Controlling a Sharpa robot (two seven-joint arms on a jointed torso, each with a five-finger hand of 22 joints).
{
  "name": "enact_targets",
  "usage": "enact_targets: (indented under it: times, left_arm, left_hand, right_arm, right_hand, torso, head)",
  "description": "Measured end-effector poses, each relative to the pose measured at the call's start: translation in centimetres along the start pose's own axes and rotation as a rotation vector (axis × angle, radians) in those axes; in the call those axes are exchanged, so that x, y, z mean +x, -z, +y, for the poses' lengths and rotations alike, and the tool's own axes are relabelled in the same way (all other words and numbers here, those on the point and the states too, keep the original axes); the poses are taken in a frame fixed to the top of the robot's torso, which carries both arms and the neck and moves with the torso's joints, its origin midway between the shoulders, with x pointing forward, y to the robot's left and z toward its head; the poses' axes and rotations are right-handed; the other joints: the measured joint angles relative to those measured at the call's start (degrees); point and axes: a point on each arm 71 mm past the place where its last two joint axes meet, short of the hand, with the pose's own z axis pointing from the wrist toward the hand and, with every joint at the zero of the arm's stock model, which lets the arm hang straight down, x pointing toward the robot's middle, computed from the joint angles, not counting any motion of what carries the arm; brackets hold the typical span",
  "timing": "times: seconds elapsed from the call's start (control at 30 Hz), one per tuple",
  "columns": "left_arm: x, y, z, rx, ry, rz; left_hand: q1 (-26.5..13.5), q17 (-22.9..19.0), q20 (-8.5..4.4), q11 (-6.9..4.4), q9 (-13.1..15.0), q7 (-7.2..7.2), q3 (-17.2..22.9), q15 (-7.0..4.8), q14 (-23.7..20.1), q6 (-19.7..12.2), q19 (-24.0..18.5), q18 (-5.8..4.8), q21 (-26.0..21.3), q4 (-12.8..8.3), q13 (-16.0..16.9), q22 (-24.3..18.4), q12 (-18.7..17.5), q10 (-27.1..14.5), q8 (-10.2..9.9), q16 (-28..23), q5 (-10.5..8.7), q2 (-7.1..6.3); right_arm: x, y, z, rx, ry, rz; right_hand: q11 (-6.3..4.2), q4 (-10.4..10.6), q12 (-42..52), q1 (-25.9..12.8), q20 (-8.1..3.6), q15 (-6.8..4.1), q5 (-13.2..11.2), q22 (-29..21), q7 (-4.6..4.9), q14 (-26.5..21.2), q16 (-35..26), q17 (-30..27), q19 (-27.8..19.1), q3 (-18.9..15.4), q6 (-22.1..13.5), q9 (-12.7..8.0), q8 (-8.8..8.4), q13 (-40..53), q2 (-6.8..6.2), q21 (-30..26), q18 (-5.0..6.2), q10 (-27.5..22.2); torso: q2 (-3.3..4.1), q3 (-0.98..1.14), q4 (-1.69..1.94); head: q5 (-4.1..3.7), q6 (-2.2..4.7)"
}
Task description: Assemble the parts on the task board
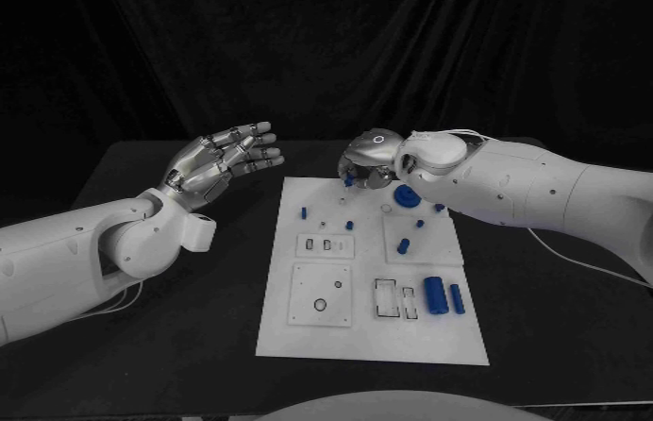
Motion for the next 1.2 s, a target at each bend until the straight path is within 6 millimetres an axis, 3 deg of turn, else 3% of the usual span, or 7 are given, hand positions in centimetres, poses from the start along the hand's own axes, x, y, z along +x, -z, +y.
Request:
enact_targets:
  times: [0.77, 1.2]
  left_arm:
    - [0.0, -0.1, 0.1, -0.006, 0.001, 0.003]
    - [0.1, -0.2, 0.2, -0.012, 0.002, 0.006]
  left_hand:
    - [0.00, 0.00, 0.00, 0.00, -0.01, 0.00, 0.39, 0.00, 0.00, 0.00, 0.00, 0.01, 0.00, -0.08, 0.00, -0.05, 0.00, 0.00, 0.00, 0.00, 0.00, 0.00]
    - [0.00, 0.00, 0.20, 0.00, -0.01, 0.00, 0.38, 0.00, 0.00, 0.00, -0.19, 0.01, -0.22, -0.08, 0.00, -0.10, 0.00, 0.00, 0.00, 0.00, 0.00, 0.00]
  right_arm:
    - [0.6, -0.4, 0.2, 0.007, -0.012, 0.024]
    - [1.1, -0.6, 0.6, 0.004, -0.018, 0.033]
  right_hand:
    - [0.10, -0.24, -0.68, 0.00, 0.00, 0.29, 0.00, -0.02, 0.11, -0.29, -0.34, -0.40, 0.00, 0.24, -0.31, 0.16, -0.34, -0.30, 0.00, 0.00, 0.00, 0.09]
    - [0.35, -0.24, -1.71, 0.00, 0.00, 0.29, -0.50, -0.02, 0.02, -0.70, -0.61, -0.91, 0.00, 0.24, -1.67, -0.37, -1.90, -0.37, 0.00, 0.00, 0.00, -0.16]
  torso:
    - [-0.04, -0.04, -0.09]
    - [-0.02, -0.04, -0.07]
  head:
    - [-0.21, -0.19]
    - [-0.37, -0.23]
